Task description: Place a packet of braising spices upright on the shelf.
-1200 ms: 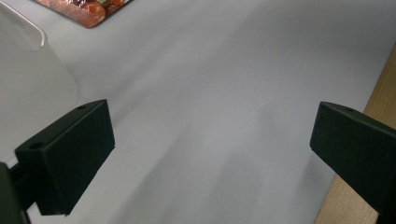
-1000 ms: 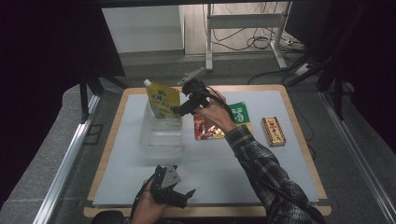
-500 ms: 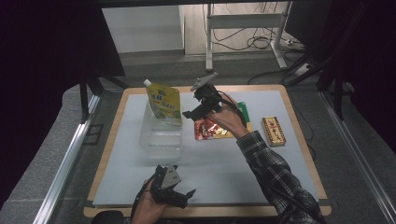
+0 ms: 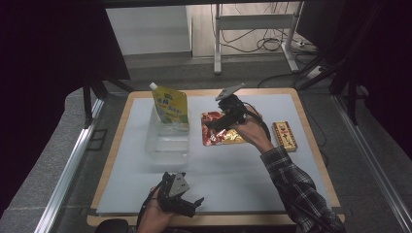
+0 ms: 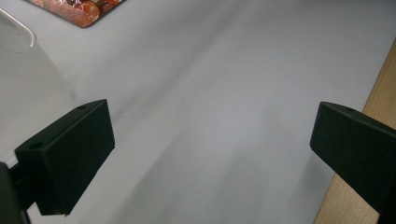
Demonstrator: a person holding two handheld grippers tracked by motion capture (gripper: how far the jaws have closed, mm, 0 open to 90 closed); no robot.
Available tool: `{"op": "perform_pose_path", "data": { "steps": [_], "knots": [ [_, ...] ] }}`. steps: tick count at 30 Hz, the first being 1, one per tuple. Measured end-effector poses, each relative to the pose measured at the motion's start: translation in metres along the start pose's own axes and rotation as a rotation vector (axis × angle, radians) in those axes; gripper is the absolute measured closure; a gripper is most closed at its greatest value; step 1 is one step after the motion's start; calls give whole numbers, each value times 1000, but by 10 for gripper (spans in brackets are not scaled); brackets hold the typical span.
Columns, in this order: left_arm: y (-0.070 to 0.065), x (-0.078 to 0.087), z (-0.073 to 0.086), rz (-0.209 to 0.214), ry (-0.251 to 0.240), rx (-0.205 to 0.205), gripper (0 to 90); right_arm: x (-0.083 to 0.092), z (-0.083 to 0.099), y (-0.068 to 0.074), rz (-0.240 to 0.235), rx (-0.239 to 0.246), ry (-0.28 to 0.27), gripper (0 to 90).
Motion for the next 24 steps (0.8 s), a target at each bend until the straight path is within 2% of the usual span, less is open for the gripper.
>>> {"op": "perform_pose_path", "data": {
  "steps": [7, 10, 19, 20, 21, 24],
  "knots": [
    [0, 1, -1, -5, -12, -2, 0, 17, 24, -3, 20, -40, -24, 9],
    [0, 1, -1, -5, -14, -4, 0, 20, 29, -4, 33, -37, -25, 8],
    [1, 1, -1, -12, -15, -9, 0, 31, 51, -1, 35, -68, -71, 12],
    [1, 1, -1, -12, -15, -9, 0, 31, 51, -1, 35, -68, -71, 12],
    [1, 1, -1, -13, -15, -10, 0, 32, 57, -2, 47, -73, -47, 12],
    [1, 1, -1, -11, -15, -14, 0, 32, 62, -3, 52, -79, -43, 13]
  ]
}}
Point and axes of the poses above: each handheld gripper's, and its own axes: x roughly backward along the jaws, z roughly out of its underside, y roughly to its left, the point moved 7 cm from there along -x, roughly forward along the jaws, and after that the axes turned 13 degrees about -z, right-handed, at the moved point
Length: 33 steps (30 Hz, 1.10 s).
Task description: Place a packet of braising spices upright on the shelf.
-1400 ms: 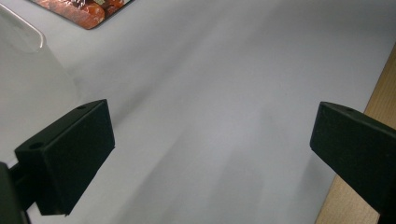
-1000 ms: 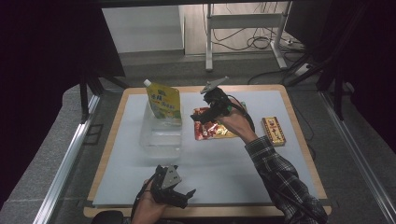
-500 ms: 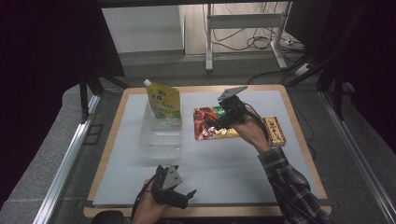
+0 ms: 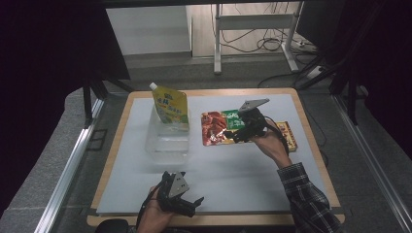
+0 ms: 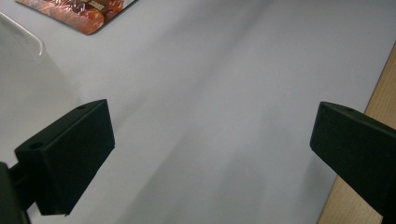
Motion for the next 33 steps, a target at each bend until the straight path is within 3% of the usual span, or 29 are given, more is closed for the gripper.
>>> {"op": "perform_pose_path", "data": {
  "steps": [6, 14, 20, 24, 33],
  "knots": [
    [-1, 0, 0, 0, -1, -4, 0, 0, 10, -2, 19, 15, 28, 12],
    [0, 0, 0, 0, 0, -3, 0, 5, 22, -14, 36, -44, 7, 12],
    [0, 0, 1, 0, 1, -9, 0, 10, 38, -29, 53, -89, 26, 11],
    [0, 1, 0, 2, -2, -4, 0, 16, 52, -45, 99, -122, 37, 14],
    [0, 0, 0, 3, -2, -6, 0, 17, 82, -70, 140, -166, 74, 34]
  ]
}}
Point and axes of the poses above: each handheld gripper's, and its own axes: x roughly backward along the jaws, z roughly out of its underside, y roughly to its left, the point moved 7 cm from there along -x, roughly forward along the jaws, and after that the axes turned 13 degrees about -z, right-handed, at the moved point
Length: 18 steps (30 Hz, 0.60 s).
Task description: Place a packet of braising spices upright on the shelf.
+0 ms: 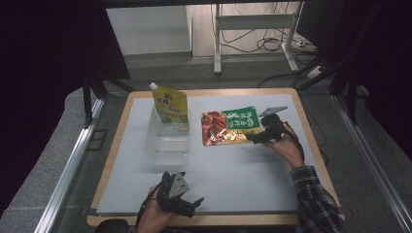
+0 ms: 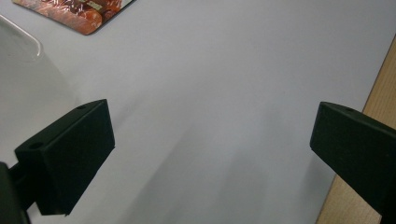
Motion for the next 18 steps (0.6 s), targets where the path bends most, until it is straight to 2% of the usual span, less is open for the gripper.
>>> {"op": "perform_pose_path", "data": {
  "steps": [9, 18],
  "knots": [
    [0, 0, 0, 1, -5, 1, 0, -12, 14, -9, -7, -25, 45, 45],
    [-1, 0, -1, 4, -5, -3, 0, -15, 17, -11, 1, -36, 71, 49]
  ]
}}
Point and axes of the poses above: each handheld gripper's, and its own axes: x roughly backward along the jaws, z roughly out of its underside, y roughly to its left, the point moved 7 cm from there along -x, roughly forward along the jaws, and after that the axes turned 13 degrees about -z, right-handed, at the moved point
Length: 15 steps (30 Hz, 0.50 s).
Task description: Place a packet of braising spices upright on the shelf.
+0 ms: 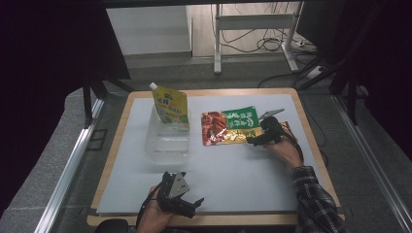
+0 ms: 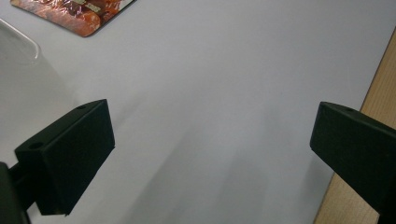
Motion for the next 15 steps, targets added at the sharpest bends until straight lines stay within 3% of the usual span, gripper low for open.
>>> {"op": "perform_pose_path", "data": {
  "steps": [7, 15],
  "knots": [
    [-1, 0, 0, 2, 2, -3, 0, -3, 1, 1, 5, -13, 18, 50],
    [-1, 0, 0, 1, 1, -5, 0, -5, 1, -2, 17, -74, 20, 53]
  ]
}}
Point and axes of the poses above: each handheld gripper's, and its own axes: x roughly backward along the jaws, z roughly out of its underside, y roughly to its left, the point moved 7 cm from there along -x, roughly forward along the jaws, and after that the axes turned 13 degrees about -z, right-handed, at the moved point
